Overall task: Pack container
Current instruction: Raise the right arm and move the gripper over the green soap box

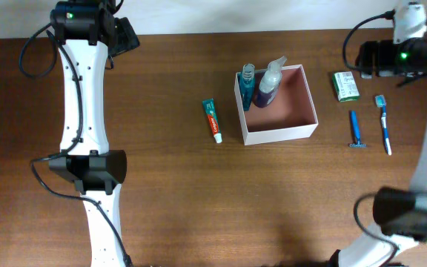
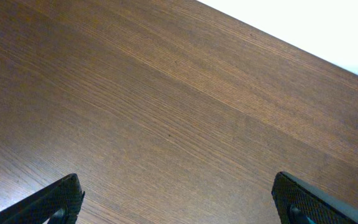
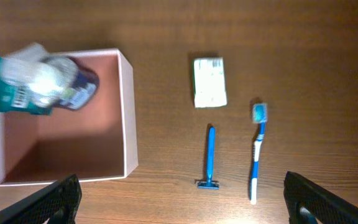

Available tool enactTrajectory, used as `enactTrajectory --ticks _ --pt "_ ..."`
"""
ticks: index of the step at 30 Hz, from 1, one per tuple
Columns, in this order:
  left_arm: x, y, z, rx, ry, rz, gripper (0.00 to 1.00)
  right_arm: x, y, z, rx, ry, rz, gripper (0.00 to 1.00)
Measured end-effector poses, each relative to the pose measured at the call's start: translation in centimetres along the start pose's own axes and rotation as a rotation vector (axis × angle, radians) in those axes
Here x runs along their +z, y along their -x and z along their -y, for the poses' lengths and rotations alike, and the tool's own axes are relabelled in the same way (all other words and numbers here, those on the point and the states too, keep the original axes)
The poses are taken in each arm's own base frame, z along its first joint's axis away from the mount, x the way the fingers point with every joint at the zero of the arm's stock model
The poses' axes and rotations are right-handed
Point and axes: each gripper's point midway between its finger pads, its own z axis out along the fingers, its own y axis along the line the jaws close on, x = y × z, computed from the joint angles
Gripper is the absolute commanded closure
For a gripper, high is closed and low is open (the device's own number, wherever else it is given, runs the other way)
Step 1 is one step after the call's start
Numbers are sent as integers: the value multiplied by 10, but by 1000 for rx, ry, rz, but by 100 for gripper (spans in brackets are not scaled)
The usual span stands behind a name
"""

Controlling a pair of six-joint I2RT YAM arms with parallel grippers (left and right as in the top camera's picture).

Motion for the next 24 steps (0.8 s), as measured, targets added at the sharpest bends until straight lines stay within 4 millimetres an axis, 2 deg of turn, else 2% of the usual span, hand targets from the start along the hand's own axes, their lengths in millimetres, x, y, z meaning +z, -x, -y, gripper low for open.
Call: enactTrajectory --ticks 7,11,13,17,24 --pt "0 0 0 0 0 0 1 108 -13 22 17 -9 -175 1" --pt "0 0 0 0 0 0 1 152 -7 31 15 -23 -166 1" --pt "0 0 0 0 0 0 1 165 5 36 11 -35 -122 1" --pt "0 0 0 0 0 0 1 177 21 42 2 -51 -56 1" --pt "0 0 0 0 0 0 1 203 11 46 -12 -44 -91 1"
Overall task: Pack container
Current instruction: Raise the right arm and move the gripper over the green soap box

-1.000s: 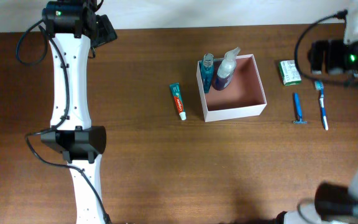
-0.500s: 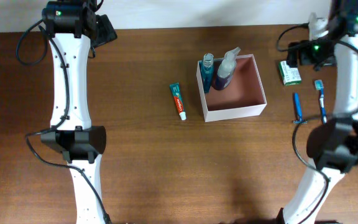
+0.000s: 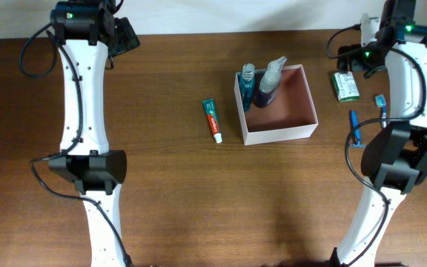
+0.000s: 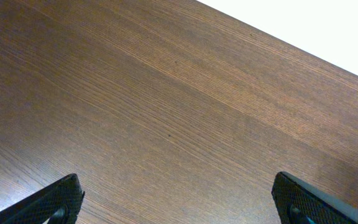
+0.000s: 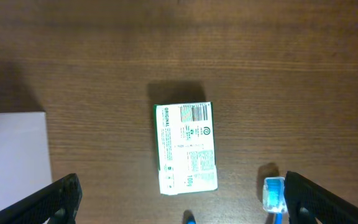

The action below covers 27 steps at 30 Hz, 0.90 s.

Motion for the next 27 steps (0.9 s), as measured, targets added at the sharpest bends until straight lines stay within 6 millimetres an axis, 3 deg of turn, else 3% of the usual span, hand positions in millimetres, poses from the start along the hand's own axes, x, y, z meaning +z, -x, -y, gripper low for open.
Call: enactTrajectory --ticks 11,27 --pt "0 0 0 0 0 0 1 42 -20 -3 -77 28 -80 1" --pt "0 0 0 0 0 0 1 77 -40 -6 -94 53 -145 1"
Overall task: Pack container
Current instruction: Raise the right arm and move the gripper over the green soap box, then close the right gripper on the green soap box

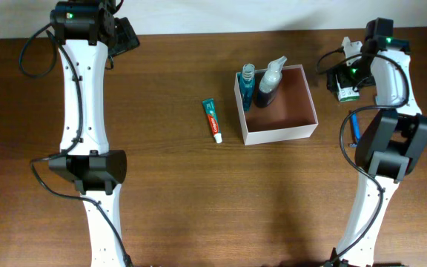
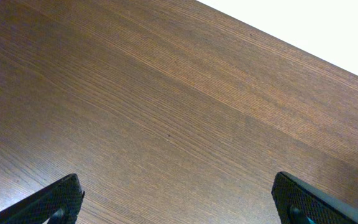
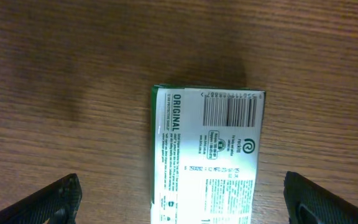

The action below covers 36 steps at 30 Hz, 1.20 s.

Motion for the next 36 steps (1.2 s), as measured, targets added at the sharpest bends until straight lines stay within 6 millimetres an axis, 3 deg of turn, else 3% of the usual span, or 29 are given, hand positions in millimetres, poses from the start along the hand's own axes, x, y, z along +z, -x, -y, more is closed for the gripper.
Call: enactTrajectory --ticks 18,22,26,36 --pt "0 0 0 0 0 0 1 28 -12 0 8 19 -46 0" --pt "0 0 0 0 0 0 1 29 -8 1 4 13 -27 14" --pt "0 0 0 0 0 0 1 29 -6 2 -2 10 -18 36" --pt "0 0 0 0 0 0 1 29 -5 3 -7 8 -13 50"
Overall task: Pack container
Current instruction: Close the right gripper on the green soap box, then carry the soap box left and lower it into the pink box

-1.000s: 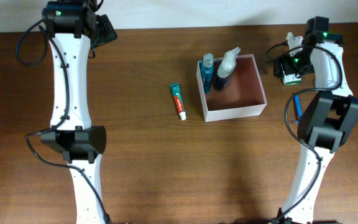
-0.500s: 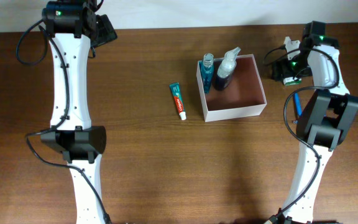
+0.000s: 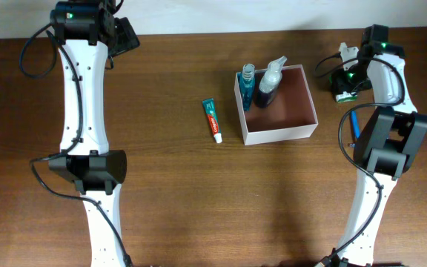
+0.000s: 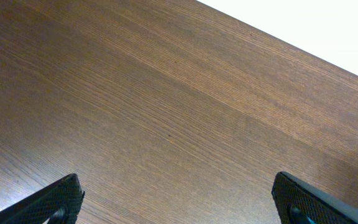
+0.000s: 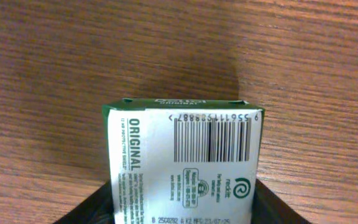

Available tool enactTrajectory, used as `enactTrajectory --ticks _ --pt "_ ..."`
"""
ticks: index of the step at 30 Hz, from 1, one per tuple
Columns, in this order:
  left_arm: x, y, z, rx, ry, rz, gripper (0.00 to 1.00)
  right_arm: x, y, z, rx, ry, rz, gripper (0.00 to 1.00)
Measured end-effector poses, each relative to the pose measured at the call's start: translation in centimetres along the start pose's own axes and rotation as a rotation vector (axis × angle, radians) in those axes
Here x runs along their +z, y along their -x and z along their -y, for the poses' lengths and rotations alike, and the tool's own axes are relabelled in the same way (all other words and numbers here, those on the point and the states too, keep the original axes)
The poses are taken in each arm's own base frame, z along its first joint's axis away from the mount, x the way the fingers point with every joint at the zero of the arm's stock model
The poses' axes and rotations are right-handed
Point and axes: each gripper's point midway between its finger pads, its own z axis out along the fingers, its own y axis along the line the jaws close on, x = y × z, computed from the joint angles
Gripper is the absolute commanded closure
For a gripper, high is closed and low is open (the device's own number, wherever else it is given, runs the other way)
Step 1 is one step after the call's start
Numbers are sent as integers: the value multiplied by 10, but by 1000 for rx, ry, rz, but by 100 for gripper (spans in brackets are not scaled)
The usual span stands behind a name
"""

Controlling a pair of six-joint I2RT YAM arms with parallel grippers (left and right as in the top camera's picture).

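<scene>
The pink container [image 3: 280, 134] with white outer walls stands mid-table, holding a blue bottle [image 3: 247, 80] and a purple spray bottle [image 3: 267, 83] at its left end. A green and white soap box [image 5: 182, 162] lies right of the container. My right gripper [image 5: 182, 208] is shut on it, a dark finger against each long side. In the overhead view the right gripper [image 3: 345, 80] covers most of the box. A toothpaste tube [image 3: 212, 120] lies left of the container. My left gripper [image 4: 179, 205] is open over bare wood at the back left.
A blue razor [image 3: 353, 123] lies just below the soap box, partly behind my right arm. The toothbrush is hidden by that arm. The table's far edge [image 4: 291, 46] runs close behind the left gripper.
My right gripper was open with its fingers wide apart above the soap box. Now it is lower and its fingers are shut against the box's sides. The left arm has not moved.
My right gripper was open high over the container's right side, with soap box, razor and toothbrush below. Then it was over the soap box, then closer to it. Now it is shut on the box. The left gripper stayed open at the back left.
</scene>
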Motion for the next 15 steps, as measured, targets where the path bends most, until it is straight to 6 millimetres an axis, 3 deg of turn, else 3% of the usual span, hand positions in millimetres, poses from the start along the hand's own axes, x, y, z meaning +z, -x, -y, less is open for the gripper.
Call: enactTrajectory --ticks 15 --pt "0 0 0 0 0 0 1 -8 -7 -3 58 13 -34 54"
